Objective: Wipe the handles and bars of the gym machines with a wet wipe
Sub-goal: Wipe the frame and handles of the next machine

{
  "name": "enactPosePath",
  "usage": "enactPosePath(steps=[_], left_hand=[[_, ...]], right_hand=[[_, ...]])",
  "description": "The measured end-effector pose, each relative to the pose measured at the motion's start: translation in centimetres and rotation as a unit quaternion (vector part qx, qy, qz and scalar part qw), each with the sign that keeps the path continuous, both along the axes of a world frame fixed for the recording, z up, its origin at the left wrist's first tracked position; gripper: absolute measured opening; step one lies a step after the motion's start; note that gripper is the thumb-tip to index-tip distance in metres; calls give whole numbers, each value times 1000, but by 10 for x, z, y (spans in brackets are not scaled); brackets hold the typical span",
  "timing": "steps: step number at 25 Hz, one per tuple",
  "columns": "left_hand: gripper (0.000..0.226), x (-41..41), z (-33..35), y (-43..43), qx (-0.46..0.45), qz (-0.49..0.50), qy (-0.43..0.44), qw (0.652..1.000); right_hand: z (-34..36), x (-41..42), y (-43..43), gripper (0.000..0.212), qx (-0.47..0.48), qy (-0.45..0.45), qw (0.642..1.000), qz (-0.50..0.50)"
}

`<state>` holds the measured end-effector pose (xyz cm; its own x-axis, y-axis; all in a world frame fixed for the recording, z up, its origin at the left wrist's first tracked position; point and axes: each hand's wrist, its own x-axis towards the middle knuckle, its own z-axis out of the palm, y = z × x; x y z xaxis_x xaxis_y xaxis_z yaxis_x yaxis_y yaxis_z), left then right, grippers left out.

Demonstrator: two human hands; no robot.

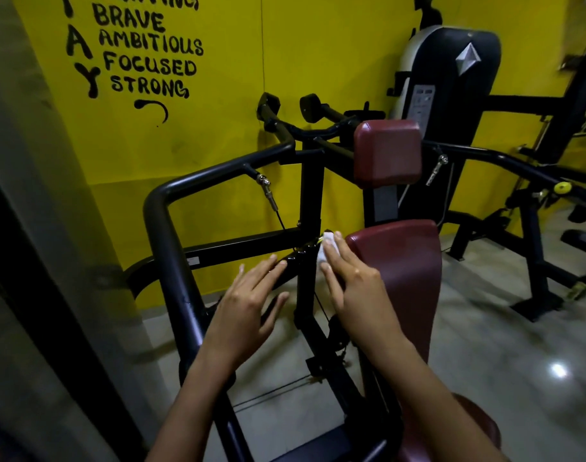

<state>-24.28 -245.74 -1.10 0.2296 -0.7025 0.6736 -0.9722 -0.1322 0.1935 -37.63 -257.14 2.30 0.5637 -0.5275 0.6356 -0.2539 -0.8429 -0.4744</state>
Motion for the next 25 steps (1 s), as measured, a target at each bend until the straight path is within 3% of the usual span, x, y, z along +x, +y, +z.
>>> enactPosePath(steps=[6,9,14,17,21,25], left_hand=[[57,-18,17,-36,5,-127,-52,991],[56,-12,13,-46,-1,-148,-49,988],[54,-11,9,-46,-21,-167,-21,985],[54,-12,8,-47,-16,-161,-30,986],[53,-12,8,-48,-17,-152,-31,988],[55,-12,7,-47,-21,-155,-31,987]], right_hand=[[-59,-77,48,50,-3,-58,998,0],[-57,-73,42,40,0,-58,998,29],[-5,-29,7,35,117,-85,989,44],[-27,-51,28,36,103,-107,989,13],[-40,-74,45,26,216,-111,969,-33],[-2,-26,3,26,177,-69,981,-27]])
